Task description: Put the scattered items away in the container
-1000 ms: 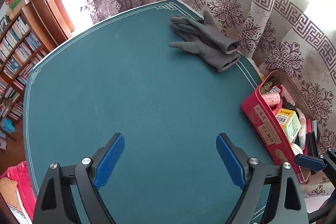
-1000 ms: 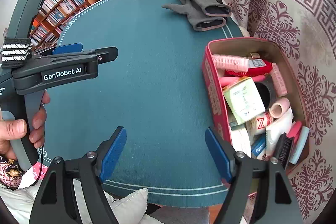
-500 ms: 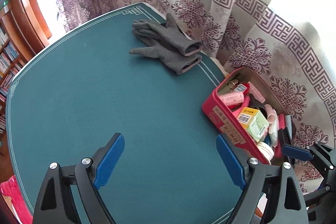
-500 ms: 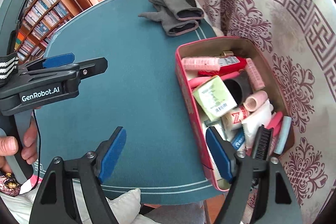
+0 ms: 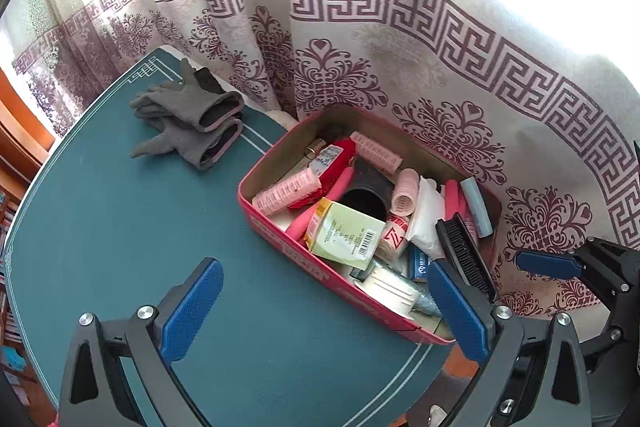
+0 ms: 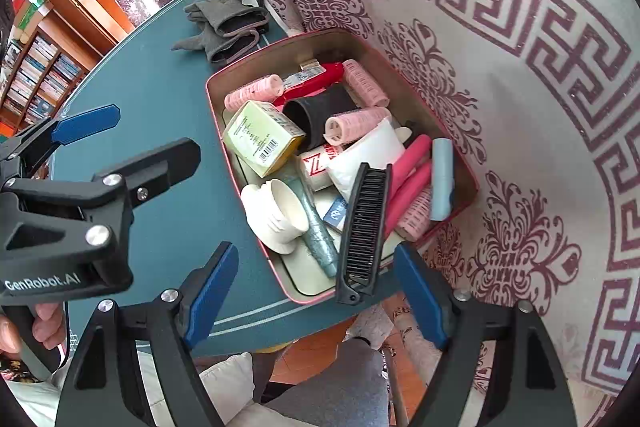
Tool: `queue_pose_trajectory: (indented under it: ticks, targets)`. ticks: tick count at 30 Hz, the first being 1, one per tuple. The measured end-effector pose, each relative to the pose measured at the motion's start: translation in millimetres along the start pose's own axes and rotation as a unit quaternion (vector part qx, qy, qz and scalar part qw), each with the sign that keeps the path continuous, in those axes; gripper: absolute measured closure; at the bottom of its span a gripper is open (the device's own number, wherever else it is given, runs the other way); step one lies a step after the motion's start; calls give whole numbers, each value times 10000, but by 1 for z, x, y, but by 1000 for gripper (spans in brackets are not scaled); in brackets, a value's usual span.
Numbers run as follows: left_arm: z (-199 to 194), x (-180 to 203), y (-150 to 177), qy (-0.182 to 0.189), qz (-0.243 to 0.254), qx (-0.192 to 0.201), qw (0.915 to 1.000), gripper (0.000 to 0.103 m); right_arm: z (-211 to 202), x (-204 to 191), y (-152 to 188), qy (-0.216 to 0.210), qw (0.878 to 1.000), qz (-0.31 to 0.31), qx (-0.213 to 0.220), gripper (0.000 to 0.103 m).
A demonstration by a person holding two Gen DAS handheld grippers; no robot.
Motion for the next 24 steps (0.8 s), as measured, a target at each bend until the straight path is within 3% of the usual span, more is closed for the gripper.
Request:
queue_pose_trajectory:
  ticks: [13, 20, 24]
  targets:
    - [8, 36, -8, -101, 215, 13, 9997, 0, -5, 27, 6, -21, 10000, -10, 10, 20]
    - [0, 34, -13, 193, 156, 163, 9996, 0, -1, 24, -4, -31, 9999, -116, 21, 20]
    - [-1, 29, -16, 149, 134, 215, 9996, 0, 1, 17, -9, 14, 9997, -260, 13, 20]
Point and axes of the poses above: each gripper's, at about its wrist camera, not at the fingertips, and z roughly the way its jaws point, x to its right, y to its underside, the point moved 1 cm from there along z, roughly the way its jaws point, and after that the axes turned 10 degrees about -z, right-handed, at the moved point
